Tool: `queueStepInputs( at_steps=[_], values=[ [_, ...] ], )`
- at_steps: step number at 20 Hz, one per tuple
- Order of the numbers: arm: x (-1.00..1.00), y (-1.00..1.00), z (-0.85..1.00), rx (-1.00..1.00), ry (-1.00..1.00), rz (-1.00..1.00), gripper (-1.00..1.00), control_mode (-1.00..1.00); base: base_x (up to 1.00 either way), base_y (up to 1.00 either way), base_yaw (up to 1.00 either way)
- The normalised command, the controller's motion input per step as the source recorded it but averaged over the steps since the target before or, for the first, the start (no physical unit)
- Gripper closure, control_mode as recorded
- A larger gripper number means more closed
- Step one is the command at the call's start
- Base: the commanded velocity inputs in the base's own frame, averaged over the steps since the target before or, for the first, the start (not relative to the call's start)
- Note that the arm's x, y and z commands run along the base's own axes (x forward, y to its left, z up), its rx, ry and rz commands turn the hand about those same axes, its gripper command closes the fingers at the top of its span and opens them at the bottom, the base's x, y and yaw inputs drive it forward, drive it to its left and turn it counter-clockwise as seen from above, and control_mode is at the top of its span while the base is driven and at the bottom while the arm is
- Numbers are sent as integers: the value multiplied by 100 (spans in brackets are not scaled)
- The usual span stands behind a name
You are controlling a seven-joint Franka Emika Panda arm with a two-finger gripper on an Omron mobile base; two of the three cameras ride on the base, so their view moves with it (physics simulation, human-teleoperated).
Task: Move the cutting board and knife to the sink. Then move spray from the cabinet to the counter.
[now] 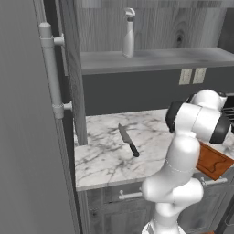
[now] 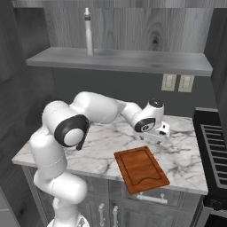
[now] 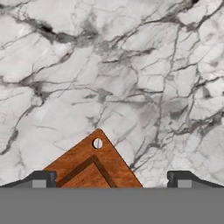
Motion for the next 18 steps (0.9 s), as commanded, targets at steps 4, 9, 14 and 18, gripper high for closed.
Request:
queueStepInputs(
  at_steps=[4, 9, 14, 18],
  values=[
    [-60, 0, 38, 0, 0, 0, -100, -100, 0, 0, 0],
    [-81, 0, 2, 0, 0, -2, -100, -100, 0, 0, 0],
    [-85, 0, -2, 3, 0, -3, -100, -100, 0, 0, 0],
    [-71, 0, 0, 2, -5, -4, -100, -100, 0, 0, 0]
  ],
)
